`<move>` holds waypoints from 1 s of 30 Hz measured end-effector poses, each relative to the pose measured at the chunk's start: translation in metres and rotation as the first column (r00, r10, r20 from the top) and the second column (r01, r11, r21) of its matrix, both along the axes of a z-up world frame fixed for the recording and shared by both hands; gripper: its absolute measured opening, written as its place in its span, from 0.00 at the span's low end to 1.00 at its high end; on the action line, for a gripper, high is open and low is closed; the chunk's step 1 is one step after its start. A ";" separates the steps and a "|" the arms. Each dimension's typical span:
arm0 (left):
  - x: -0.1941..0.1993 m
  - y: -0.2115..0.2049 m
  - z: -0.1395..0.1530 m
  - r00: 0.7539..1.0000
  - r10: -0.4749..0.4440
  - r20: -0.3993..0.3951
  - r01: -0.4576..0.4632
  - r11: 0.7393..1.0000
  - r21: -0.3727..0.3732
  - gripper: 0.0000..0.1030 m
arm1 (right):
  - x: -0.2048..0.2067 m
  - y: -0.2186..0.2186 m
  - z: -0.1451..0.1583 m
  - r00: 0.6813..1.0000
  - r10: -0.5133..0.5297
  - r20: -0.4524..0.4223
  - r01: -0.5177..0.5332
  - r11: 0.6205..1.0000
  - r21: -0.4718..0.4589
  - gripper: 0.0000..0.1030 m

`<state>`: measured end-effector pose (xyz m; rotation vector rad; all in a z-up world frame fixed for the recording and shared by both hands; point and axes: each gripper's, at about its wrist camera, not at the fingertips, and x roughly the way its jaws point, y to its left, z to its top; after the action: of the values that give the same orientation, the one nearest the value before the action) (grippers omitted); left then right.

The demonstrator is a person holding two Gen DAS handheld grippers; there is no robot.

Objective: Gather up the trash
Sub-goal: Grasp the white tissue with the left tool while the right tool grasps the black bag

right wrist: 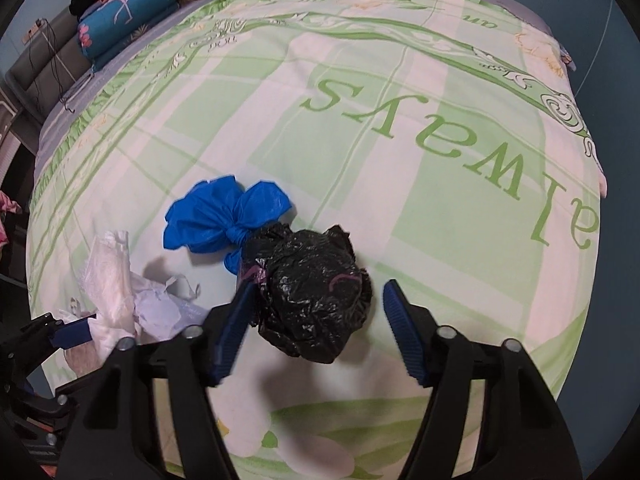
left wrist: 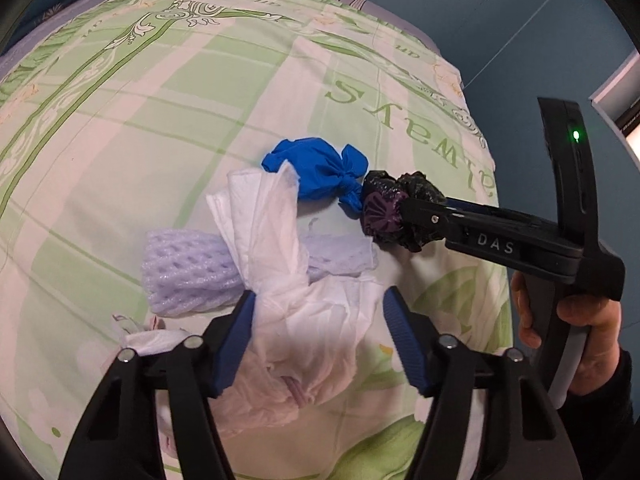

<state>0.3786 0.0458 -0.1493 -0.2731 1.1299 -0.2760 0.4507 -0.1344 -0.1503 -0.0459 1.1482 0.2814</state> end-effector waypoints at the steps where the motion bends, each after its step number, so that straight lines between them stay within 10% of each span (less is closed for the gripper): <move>1: 0.000 -0.002 -0.001 1.000 -0.004 -0.002 0.005 1.000 0.006 0.48 | 0.000 0.001 -0.001 1.000 0.002 -0.001 -0.002 1.000 -0.003 0.58; 10: -0.006 -0.004 0.001 1.000 -0.009 0.007 0.009 1.000 0.008 0.09 | -0.007 0.013 0.000 0.999 0.022 0.028 -0.020 0.998 -0.054 0.36; 30: -0.041 0.046 0.035 0.997 0.047 0.059 -0.037 0.985 -0.167 0.06 | -0.036 0.010 0.033 0.997 0.011 0.077 -0.010 1.000 -0.010 0.25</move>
<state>0.3376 0.0914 -0.1142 -0.4324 1.0390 -0.3395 0.4144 -0.1244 -0.1177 -0.0708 1.0731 0.2811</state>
